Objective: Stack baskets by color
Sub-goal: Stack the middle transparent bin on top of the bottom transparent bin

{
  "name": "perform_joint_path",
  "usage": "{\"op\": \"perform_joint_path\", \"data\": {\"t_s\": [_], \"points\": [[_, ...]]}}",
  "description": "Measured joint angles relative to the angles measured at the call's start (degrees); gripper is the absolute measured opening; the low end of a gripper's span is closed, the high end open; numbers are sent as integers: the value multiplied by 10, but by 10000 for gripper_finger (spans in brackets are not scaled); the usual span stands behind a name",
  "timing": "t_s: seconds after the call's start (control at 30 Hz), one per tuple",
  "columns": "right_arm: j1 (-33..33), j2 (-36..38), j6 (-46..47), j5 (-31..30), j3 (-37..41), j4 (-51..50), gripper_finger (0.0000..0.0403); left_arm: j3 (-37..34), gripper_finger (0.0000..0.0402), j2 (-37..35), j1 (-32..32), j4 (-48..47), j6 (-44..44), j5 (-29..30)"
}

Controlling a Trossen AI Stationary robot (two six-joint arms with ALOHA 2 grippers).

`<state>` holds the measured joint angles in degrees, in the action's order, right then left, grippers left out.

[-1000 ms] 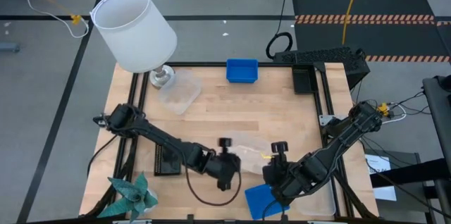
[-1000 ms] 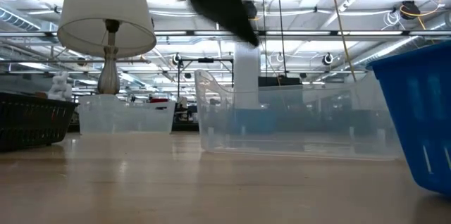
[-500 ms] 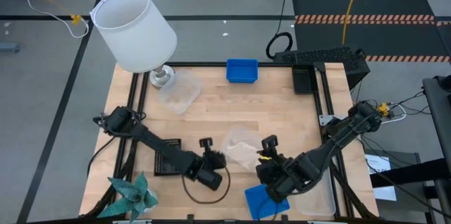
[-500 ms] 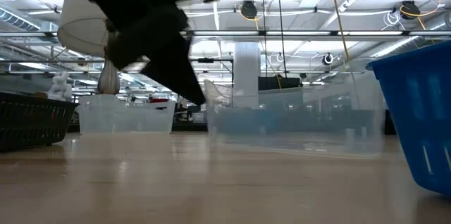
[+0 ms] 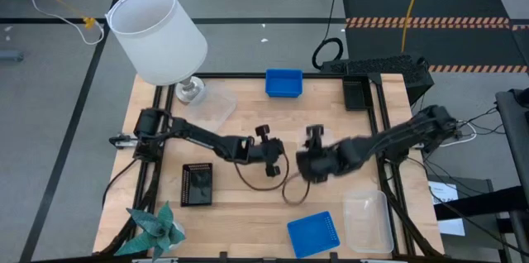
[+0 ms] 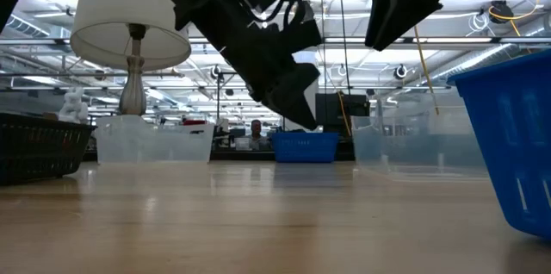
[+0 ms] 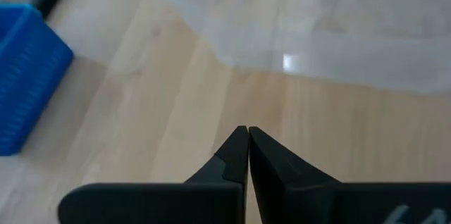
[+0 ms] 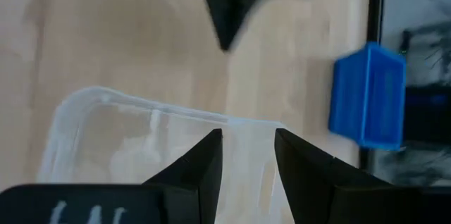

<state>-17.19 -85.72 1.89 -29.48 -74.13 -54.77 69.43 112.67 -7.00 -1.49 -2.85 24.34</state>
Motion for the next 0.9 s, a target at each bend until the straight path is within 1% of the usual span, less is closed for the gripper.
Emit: {"op": "perform_joint_path", "data": {"t_s": [0.07,0.2,0.23,0.3,0.33,0.4,0.5,0.67,0.9], "points": [[46,31,-7,32,21,19,123,0,17,-4,-1,-2,9,-12],[159,69,-24,136,64,47,137,0,17,-4,-7,2,19,-16],[185,71,-29,160,74,47,143,0,17,-4,-8,9,21,-17],[231,70,-38,188,90,47,155,1,17,-4,-8,20,21,-21],[249,70,-44,194,99,48,162,1,17,-4,-8,23,20,-25],[276,67,-63,232,116,58,174,0,17,-4,-8,28,17,-33],[298,63,-82,257,138,74,188,0,17,-4,-7,50,24,-34],[304,64,-93,253,156,89,193,0,17,-4,-5,66,29,-35],[314,64,-115,250,205,132,165,1,17,-4,-5,83,43,-44]]}}
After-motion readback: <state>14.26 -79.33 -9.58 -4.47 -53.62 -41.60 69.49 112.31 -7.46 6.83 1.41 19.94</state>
